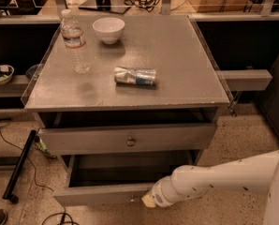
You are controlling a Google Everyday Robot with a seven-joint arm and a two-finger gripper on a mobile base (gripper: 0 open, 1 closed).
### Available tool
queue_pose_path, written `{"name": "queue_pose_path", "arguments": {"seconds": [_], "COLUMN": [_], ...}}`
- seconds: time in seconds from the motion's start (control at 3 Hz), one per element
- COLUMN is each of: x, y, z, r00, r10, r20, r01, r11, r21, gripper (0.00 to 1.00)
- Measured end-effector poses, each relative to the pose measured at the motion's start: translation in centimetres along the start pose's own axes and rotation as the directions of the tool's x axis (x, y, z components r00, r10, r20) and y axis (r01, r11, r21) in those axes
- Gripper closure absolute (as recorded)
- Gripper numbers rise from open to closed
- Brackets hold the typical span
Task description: Close middle drawer
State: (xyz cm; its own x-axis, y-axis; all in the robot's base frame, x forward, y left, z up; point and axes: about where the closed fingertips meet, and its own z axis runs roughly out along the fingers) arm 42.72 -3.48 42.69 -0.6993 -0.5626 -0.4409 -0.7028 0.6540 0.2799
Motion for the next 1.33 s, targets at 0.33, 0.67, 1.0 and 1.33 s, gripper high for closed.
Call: {"name": "queue_pose_path", "arguments": {"seconds": [0.33, 0.67, 1.0, 1.33], "x": [-0.11, -0.21, -0.57, -0.8], "y": [-0.23, -0.35, -0.44, -0.51], "z": [0.28, 0.54, 0.61, 0.64], "r00": [1.0, 1.0, 1.0, 1.0], "r10": [0.0, 0.003, 0.0, -0.004], "r20": [-0.001, 0.005, 0.014, 0.022], "r01": [0.0, -0.004, 0.0, 0.003], "r11": [0.9996, 0.9993, 0.999, 0.9987], "r21": [0.027, 0.036, 0.044, 0.051], "gripper": [1.0, 1.0, 1.0, 1.0]}}
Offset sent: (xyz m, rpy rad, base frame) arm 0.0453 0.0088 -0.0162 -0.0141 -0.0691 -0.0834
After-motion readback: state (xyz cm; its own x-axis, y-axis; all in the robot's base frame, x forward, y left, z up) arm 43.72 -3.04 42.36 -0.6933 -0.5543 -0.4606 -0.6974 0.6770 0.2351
